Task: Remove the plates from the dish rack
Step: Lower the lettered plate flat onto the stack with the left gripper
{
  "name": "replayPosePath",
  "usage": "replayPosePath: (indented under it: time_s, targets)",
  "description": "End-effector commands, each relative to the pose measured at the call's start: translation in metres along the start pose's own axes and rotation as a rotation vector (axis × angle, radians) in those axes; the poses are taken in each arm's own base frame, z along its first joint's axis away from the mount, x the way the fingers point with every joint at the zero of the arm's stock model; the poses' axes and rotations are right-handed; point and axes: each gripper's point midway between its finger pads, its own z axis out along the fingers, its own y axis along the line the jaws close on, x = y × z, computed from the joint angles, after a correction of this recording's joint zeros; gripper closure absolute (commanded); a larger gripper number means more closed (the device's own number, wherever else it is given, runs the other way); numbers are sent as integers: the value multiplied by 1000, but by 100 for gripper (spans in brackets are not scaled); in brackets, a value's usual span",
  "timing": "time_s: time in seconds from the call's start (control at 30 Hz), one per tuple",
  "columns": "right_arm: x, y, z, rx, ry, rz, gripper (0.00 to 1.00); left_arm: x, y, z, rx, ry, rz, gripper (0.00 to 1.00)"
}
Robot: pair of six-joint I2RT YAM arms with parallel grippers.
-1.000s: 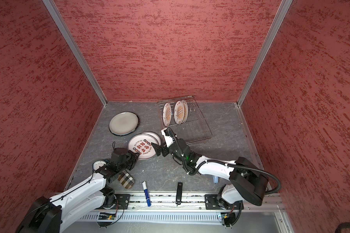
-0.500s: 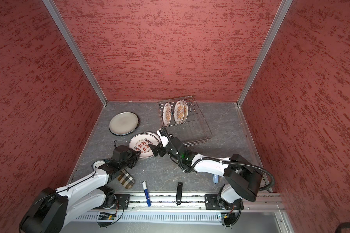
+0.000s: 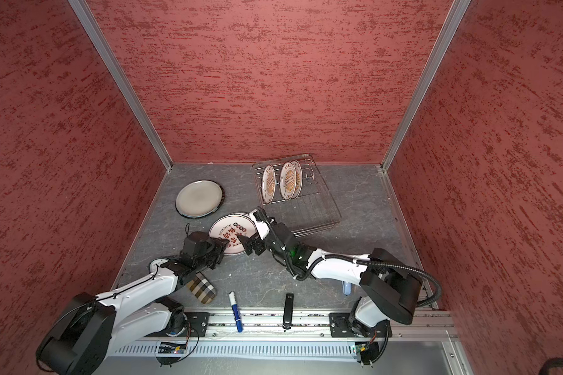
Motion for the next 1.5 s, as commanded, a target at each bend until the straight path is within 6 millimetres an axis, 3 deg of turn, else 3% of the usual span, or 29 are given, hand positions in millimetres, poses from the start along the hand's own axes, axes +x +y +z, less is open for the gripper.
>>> replayPosePath:
  time_s: [0.0,0.53,1.03,1.47]
  targets:
    - [-16,4,-4,2,-42,-19,1,-9,-13,-6,30,-46,3,51]
    - [-18,3,-2,13,-45,-35,1,-15,-14,-10,12,-78,17,43]
    - [-21,4,0,14,-47,-41,1,-19,-15,-18,4,-112,38,43]
    - [-18,3,1,19,-44,-41,1,-3,-20,-9,20,-48,66,47]
